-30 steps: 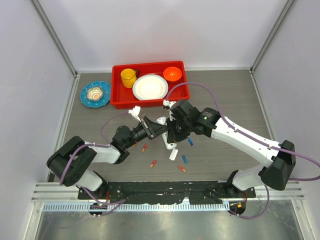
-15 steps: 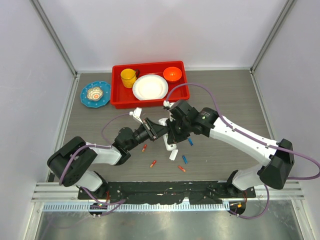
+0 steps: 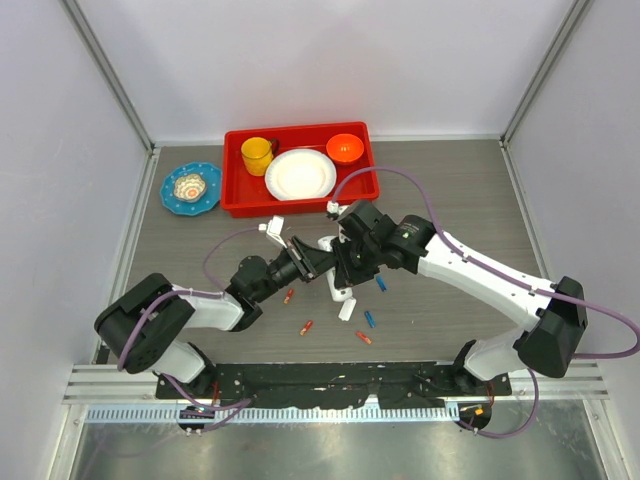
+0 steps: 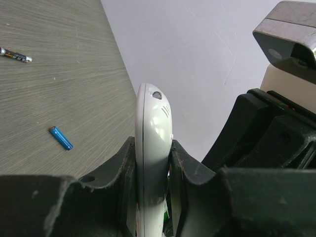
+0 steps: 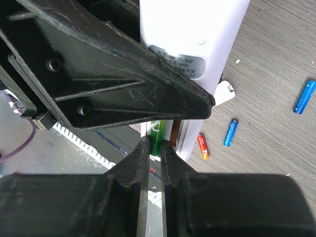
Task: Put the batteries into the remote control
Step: Load the battery into the remote control.
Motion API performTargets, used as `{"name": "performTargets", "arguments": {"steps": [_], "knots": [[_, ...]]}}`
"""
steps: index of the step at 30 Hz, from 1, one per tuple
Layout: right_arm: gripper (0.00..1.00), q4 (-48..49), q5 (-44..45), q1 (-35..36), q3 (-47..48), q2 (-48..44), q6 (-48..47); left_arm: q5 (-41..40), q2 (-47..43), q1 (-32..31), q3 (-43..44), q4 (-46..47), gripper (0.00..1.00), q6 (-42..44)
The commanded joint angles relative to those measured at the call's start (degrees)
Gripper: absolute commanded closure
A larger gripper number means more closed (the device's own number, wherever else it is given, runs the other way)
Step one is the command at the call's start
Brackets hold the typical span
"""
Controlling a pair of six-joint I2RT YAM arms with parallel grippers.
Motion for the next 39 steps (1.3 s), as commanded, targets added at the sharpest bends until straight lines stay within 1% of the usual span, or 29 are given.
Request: {"name": "performTargets", "arguments": {"steps": [1,26,39], "knots": [[0.84,12.1,2.1,-0.4,0.5,1.3,0.7,5.5,-1.5,-3.1,1.5,19.4,1.0,-1.6],[0.73,10.7,1.7,-0.4,0.1,1.0,0.5,5.0,-0.5,-3.1,1.5,19.4,1.0,-1.4],[0.67,8.3,2.5,-0.4,0.0,-0.5,-0.6,4.6,0.4,-3.1,1.2,19.4,1.0,-0.9]]}}
